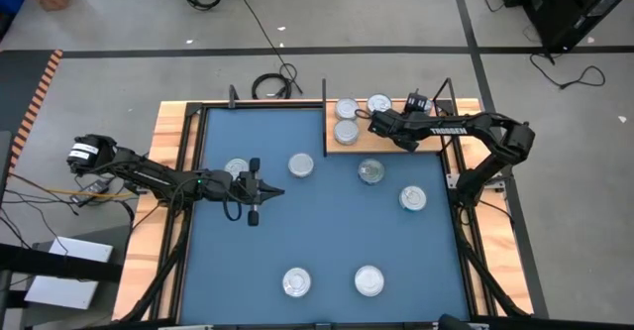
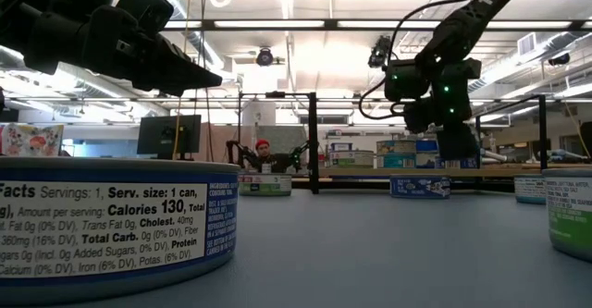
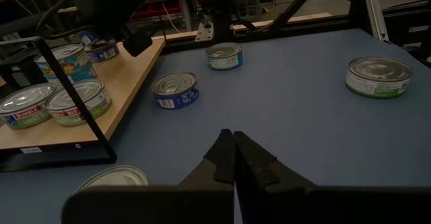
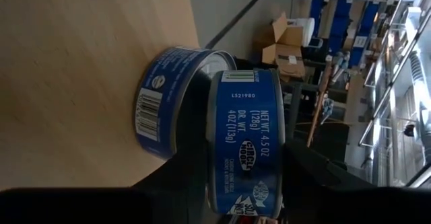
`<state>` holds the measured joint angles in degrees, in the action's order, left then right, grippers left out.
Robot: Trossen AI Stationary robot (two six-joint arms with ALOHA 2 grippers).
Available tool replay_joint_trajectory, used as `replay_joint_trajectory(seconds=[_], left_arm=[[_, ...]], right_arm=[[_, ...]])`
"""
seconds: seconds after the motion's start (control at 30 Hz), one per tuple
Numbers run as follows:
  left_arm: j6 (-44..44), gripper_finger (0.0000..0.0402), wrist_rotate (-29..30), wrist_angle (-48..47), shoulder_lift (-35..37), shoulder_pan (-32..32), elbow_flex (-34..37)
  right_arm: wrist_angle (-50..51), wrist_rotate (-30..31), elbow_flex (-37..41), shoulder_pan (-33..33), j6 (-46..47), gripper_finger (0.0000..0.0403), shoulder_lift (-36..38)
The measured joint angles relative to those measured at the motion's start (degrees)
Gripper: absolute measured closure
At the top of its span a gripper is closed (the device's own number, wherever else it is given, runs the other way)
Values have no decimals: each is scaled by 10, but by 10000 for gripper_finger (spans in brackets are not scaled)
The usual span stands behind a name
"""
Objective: Stack canned seafood by type on shelf
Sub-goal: Stack the left blue tuna can on to the blue tuna can on the shelf
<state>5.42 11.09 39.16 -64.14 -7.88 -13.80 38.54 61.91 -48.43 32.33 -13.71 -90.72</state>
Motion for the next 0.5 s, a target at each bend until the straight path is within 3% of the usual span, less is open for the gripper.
replay_joint_trajectory(seconds=[0.23, 0.5], left_arm=[[0, 400, 0, 0, 0, 0, 0], [0, 400, 0, 1, 0, 0, 0]], right_arm=[[0, -7, 1, 1, 6, 190, 0], [0, -7, 1, 1, 6, 174, 0]])
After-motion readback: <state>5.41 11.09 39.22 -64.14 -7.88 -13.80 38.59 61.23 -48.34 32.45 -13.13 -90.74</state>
